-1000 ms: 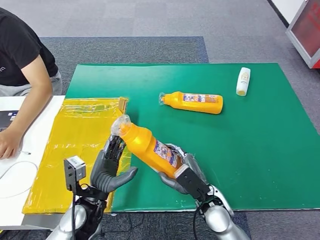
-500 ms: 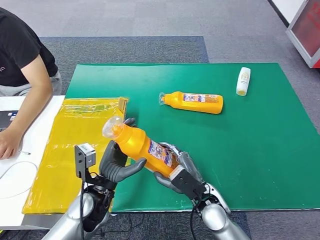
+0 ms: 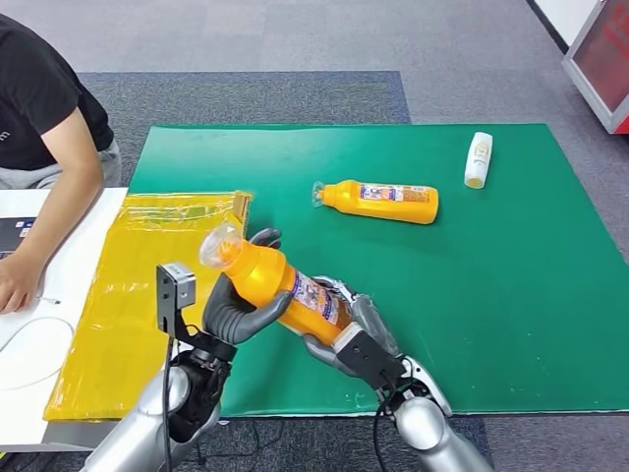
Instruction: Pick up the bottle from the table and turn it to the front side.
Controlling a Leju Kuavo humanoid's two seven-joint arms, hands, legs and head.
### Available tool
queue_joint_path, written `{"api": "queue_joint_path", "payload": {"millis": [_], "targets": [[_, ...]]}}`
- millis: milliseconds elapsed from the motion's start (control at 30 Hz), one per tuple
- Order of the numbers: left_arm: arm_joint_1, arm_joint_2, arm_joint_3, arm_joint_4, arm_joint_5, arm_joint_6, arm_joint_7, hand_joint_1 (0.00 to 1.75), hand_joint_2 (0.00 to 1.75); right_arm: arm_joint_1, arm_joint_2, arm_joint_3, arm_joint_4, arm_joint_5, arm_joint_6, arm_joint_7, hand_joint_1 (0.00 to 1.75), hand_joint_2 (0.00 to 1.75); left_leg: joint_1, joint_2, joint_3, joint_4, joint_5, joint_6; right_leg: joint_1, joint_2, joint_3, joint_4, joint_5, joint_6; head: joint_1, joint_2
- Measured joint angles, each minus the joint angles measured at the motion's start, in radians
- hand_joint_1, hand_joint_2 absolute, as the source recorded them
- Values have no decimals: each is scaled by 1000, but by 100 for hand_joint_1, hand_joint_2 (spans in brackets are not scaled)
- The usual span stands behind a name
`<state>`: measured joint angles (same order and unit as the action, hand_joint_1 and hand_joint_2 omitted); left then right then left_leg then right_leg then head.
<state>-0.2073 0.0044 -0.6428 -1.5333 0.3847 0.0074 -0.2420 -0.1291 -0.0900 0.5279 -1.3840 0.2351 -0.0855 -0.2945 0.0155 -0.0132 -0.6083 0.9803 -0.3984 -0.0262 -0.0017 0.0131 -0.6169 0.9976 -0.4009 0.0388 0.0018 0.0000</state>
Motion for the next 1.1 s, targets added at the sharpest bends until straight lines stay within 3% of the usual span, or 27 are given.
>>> {"api": "queue_joint_path", "payload": {"millis": [67,100,233,333,467,600,667,800,1033,1100], "targets": [[-4,-2,0,3,3,9,0,175,175,-2,0,0,0,-3,-2,-2,34,175,0,0,0,0,0,0,0,0,0,0,0,0,0,0],[-5,-2,0,3,-4,20,-2,175,175,-2,0,0,0,-6,-3,-2,18,175,0,0,0,0,0,0,0,0,0,0,0,0,0,0],[-2,-1,-4,3,-164,132,-51,175,175,1,0,2,-2,-23,-16,-7,3,175,0,0,0,0,0,0,0,0,-1,0,0,0,0,0],[3,8,-1,2,-323,225,-73,175,175,11,0,-2,-2,-36,-33,-10,0,175,0,0,0,0,0,0,0,0,-1,0,0,0,0,0],[11,23,10,-2,-436,260,-60,175,175,26,0,-8,-3,-39,-47,-15,0,175,0,0,-1,0,0,0,0,0,-1,0,0,0,0,0],[13,44,28,-7,-542,281,-59,175,175,31,3,-12,-3,-43,-51,-18,0,0,0,0,-1,0,0,0,0,0,-2,0,0,0,0,0],[12,55,40,-11,-594,289,-53,175,175,32,6,-14,-3,-44,-51,-19,0,0,0,0,-1,0,0,0,0,0,-2,0,0,0,0,0],[9,84,61,-17,-739,284,-10,175,175,37,12,-20,-3,-41,-46,-19,0,175,0,0,-1,0,0,-1,0,0,-2,0,0,-1,0,0],[3,137,80,-18,-942,292,38,175,175,42,21,-27,-3,-28,-32,-17,0,175,0,0,-1,0,1,-1,0,0,-2,0,0,-1,0,0],[4,146,80,-18,-1065,314,59,175,175,43,25,-30,-3,-21,-21,-13,0,175,0,0,-1,0,1,-1,0,0,-2,0,0,0,0,0]]}}
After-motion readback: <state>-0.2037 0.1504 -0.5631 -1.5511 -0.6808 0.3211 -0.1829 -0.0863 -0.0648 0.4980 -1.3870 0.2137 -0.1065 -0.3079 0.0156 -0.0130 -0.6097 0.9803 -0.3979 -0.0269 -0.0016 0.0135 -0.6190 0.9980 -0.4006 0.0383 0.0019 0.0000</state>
